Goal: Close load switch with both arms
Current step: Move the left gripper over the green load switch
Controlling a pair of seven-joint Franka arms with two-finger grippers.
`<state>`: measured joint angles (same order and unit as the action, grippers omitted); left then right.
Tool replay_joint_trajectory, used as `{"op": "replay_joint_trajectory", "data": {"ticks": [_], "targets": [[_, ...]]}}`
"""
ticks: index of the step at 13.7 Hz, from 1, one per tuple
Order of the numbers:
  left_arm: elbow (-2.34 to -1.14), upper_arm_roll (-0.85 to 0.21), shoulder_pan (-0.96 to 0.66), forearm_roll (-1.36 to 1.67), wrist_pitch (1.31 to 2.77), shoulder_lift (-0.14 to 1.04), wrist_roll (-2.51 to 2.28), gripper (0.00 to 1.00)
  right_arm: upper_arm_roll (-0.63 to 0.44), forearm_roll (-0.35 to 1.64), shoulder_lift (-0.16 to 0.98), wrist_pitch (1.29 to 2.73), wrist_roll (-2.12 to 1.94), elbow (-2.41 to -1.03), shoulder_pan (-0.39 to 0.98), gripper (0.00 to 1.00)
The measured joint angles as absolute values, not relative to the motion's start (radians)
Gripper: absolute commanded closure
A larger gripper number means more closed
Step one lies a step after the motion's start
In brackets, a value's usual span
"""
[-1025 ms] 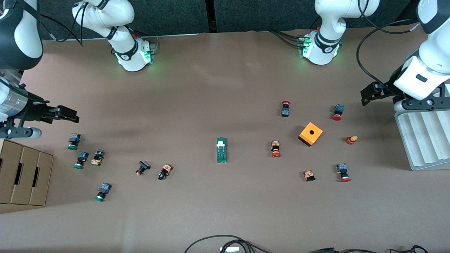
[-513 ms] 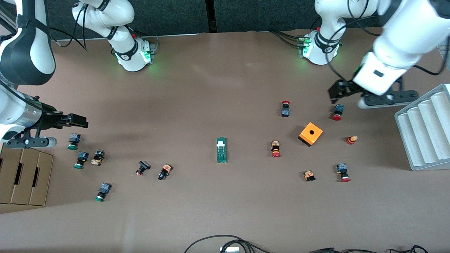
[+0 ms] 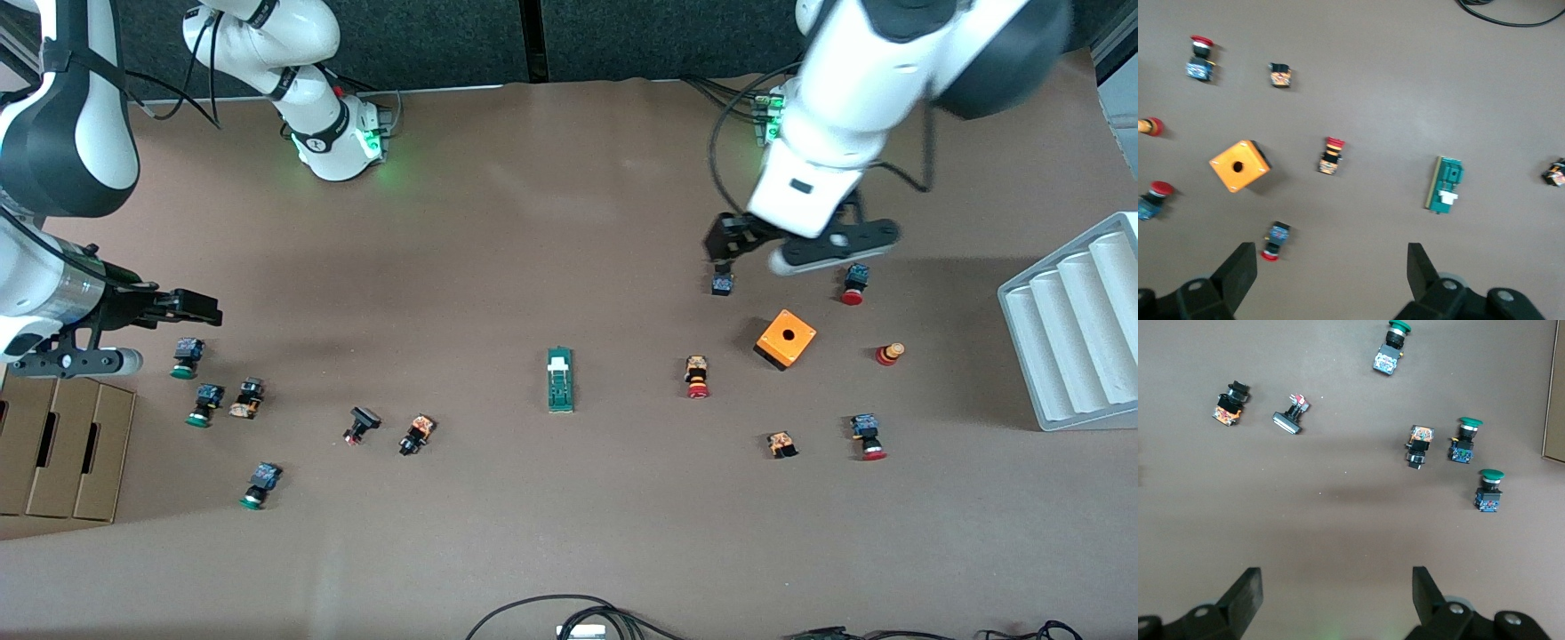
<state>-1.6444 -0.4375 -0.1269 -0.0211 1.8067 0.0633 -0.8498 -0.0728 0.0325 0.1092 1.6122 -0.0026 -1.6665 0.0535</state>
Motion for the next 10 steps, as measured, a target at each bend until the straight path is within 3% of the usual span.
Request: {"op": "replay_joint_trajectory", "data": {"ticks": [3,10], "targets": [[-1.644,-0.508,-0.164,-0.139,1.866,0.118,-1.011,0.01,-0.072,0.032,0.118,1.612,-0.003,-1.666,0.054,0.0],[-1.656,-0.519,-0.39,-0.473,2.0,0.275,-1.387,0.01,-0.073,0.033,0.132,1.613,-0.044,-1.665,0.054,0.0]]}}
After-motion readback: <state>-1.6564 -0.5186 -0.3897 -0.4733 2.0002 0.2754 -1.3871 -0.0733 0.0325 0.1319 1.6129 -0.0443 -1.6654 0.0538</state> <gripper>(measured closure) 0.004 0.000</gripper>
